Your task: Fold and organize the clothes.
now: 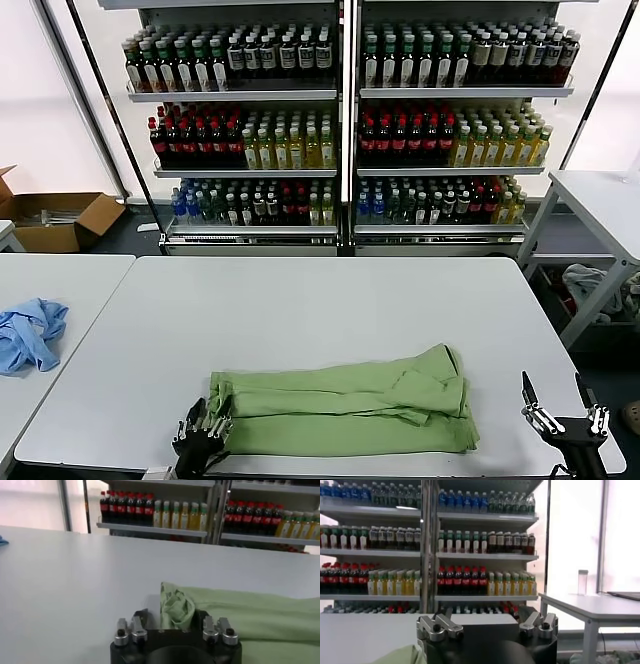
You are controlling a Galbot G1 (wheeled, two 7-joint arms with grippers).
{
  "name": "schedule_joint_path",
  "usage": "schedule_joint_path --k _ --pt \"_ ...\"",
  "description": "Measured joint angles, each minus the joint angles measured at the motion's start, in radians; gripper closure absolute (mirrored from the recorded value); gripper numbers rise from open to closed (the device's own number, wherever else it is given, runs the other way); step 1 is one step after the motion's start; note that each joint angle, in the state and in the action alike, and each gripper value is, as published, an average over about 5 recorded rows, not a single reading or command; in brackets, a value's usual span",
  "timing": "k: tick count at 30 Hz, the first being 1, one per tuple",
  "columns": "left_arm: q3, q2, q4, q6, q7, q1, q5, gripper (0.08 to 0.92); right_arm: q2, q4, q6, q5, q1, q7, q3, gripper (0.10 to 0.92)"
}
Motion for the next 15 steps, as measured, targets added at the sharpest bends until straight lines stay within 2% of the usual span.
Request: schedule_joint_path --k 15 --pt "0.062 -0.024 -0.029 -0.058 -0.057 -0.008 0.033 0.876 -0.004 0.004 -0.018 -0.019 0.040 0.031 -0.002 0.203"
